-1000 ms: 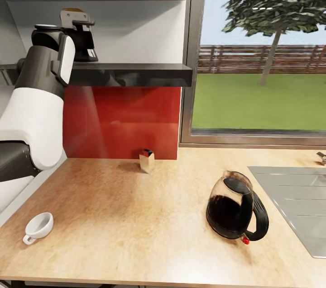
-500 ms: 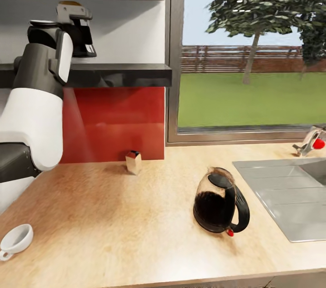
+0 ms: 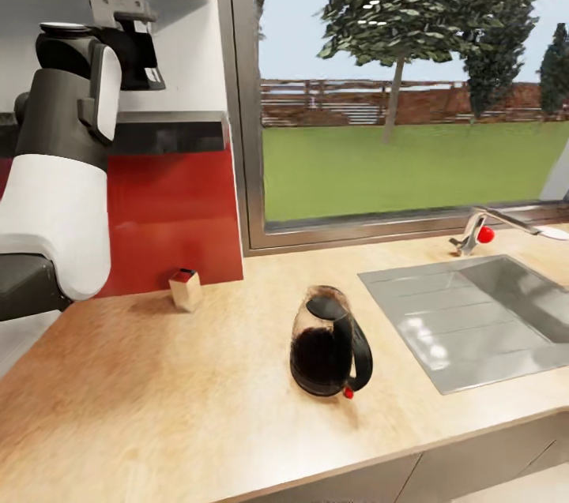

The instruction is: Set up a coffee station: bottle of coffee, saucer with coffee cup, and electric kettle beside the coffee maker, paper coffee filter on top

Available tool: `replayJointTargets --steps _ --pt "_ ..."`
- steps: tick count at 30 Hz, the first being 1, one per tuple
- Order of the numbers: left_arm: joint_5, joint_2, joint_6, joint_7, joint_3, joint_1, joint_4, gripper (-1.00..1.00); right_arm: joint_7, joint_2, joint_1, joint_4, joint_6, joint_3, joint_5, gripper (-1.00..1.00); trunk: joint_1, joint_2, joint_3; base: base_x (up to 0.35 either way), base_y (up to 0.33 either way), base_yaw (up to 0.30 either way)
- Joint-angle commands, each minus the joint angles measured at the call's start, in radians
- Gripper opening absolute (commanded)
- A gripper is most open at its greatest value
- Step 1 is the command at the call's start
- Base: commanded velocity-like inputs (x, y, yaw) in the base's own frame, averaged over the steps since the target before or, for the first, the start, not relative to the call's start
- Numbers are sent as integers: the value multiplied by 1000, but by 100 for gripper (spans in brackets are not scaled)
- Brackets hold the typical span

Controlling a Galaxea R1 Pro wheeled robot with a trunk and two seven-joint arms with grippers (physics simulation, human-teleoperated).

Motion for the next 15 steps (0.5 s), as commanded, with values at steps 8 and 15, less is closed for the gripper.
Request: replayJointTargets --steps 8,15 --pt "-10 1 6 -4 -1 -1 11 -100 -1 0 -1 0 -3 -8 9 100 1 -3 -2 0 -271 -279" --pt "-10 1 5 -3 1 -1 11 -100 -1 0 -1 0 -3 -8 9 100 1 -3 -2 0 -274 -279"
